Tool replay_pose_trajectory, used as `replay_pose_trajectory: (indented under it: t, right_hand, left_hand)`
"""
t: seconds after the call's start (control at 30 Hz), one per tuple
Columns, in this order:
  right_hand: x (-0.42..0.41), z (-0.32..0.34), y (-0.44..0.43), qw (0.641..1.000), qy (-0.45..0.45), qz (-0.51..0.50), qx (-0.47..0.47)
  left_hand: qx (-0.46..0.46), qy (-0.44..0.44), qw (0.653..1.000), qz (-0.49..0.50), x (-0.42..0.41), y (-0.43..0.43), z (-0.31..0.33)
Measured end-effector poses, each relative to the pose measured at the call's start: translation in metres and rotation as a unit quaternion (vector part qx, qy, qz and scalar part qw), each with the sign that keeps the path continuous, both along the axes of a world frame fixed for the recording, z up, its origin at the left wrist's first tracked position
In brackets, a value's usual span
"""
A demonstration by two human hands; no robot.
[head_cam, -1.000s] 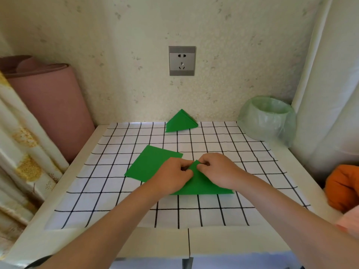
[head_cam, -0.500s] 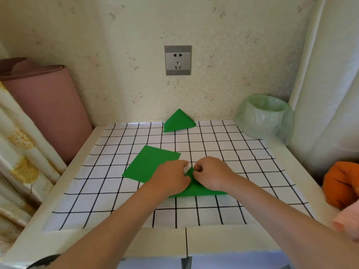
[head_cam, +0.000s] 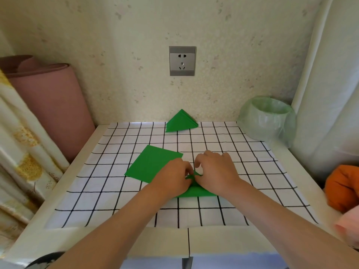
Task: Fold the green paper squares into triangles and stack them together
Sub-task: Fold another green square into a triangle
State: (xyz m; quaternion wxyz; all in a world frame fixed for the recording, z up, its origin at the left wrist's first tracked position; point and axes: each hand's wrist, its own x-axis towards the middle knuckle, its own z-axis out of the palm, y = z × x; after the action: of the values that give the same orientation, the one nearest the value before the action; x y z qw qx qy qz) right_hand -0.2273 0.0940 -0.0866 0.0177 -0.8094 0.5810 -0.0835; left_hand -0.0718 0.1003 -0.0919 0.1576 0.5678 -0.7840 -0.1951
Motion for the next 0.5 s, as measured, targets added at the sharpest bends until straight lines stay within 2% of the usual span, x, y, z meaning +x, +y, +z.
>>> replay_pose_trajectory:
  t: [0.13,0.4,0.5]
  right_hand:
    - [-0.005,0.001,0.003,0.998,0.024,0.048,0.026]
    - [-0.008,0.003,0.006,0.998,0.008,0.043,0.042]
    - [-0.007,0.001,0.008,0.999,0.008,0.037,0.036]
  left_hand:
    - [-0.018,-0.008,1.0,-0.007,0.0,0.001,-0.001]
    - [-0.104,-0.017,0.994,-0.027,-0.002,0.017,-0.007]
    - [-0.105,-0.021,0.993,-0.053,-0.005,0.026,-0.009]
